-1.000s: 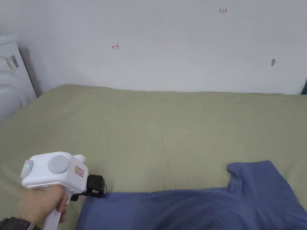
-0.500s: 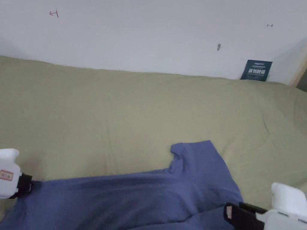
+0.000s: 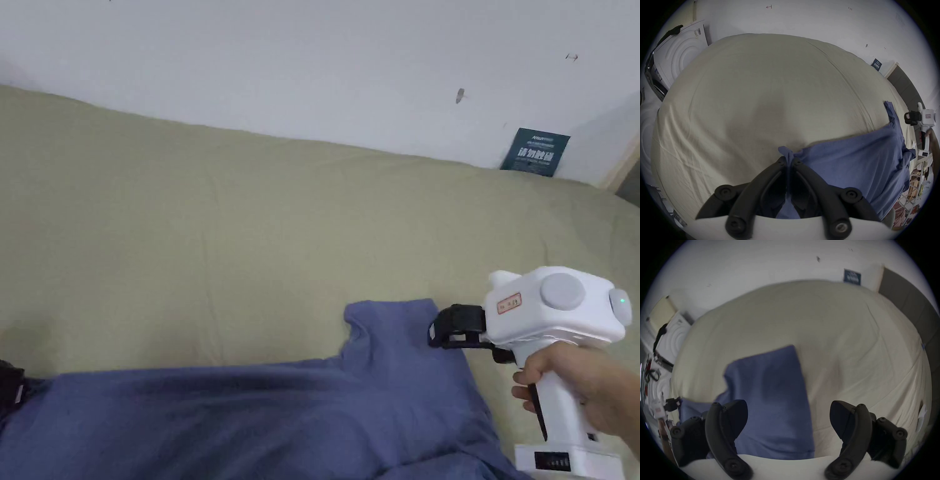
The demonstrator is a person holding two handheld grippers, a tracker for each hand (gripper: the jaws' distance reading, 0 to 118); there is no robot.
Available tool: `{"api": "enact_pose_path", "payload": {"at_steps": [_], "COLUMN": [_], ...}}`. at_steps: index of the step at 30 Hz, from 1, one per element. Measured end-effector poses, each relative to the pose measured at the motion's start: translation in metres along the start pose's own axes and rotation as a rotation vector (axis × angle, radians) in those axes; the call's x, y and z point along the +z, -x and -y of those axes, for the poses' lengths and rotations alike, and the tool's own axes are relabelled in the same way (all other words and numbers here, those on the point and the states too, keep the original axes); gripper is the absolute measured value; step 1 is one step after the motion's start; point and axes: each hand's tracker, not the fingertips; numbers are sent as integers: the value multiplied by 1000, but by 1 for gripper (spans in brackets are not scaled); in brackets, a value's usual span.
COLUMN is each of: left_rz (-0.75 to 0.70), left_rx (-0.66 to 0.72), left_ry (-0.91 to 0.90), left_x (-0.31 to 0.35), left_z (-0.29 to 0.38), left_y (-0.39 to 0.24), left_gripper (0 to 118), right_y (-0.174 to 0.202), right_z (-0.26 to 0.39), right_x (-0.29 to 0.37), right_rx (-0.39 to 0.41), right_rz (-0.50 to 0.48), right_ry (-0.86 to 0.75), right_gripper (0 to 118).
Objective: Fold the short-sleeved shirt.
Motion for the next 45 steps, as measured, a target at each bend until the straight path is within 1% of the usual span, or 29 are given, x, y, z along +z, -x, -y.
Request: {"api": "enact_pose_path", "payload": {"at_steps": [2, 5, 7, 8, 9, 10, 11, 12, 13, 15, 18, 20, 22, 26, 28, 30, 35, 36, 38, 39, 42, 45], "left_rz": [0, 1, 0, 0, -3, -4, -6, -10, -15, -20, -18, -6, 7, 111, 97, 86, 137, 137, 145, 151, 183, 161], "left_rx": [4, -4, -4, -3, -7, -8, -10, -16, -21, -23, -23, -31, -30, -25, -64, -93, -133, -144, -161, -162, -175, -196], "left_ry": [-2, 2, 3, 2, 2, 3, 3, 5, 5, 4, 1, -6, -26, -83, -104, -128, -200, -218, -232, -244, -250, -232], "left_x": [-2, -1, -3, -3, -3, -4, -4, -4, -4, -4, -3, -1, 4, 27, 44, 62, 117, 128, 147, 155, 174, 187], "left_z": [0, -1, -1, -1, -1, -1, -1, -2, -2, -1, 0, 0, 2, 6, 8, 11, 24, 29, 42, 52, 84, 119], "left_y": [0, 1, 3, 3, 3, 2, 2, 2, 0, -1, -1, -1, -1, -2, -5, -6, -6, -6, -5, -4, 1, 6], "left_gripper": [3, 3, 3, 3, 3, 3, 3, 3, 3, 3, 3, 3, 3, 3, 3, 3, 3, 3, 3, 3, 3, 3], "right_y": [-2, 3, 8, 14, 19, 21, 23, 26, 29, 37, 41, 43, 41, 43, 48, 51, 56, 57, 57, 57, 50, 42], "right_z": [1, 7, 11, 13, 14, 16, 16, 16, 16, 19, 24, 24, 26, 41, 52, 65, 97, 105, 121, 129, 157, 189], "right_x": [-13, -25, -33, -32, -27, -22, -18, -15, -13, -12, -8, -1, 12, 49, 75, 96, 161, 174, 194, 204, 228, 242], "right_rx": [-4, 42, 73, 94, 118, 129, 141, 169, 181, 159, 152, 132, 118, 153, 168, 188, 215, 220, 259, 264, 267, 282], "right_rz": [38, 29, 34, 90, 116, 97, 62, 37, 28, 61, 34, 15, -31, -64, -85, -72, -122, -126, -133, -123, -135, -133], "right_ry": [41, 31, 64, 75, 52, 43, 27, 21, 31, 32, 31, 4, -53, -124, -144, -175, -269, -280, -285, -294, -290, -289], "right_gripper": [107, 107, 107, 105, 97, 87, 71, 41, 2, 2, 2, 2, 2, 2, 2, 2, 2, 2, 2, 2, 2, 2]}}
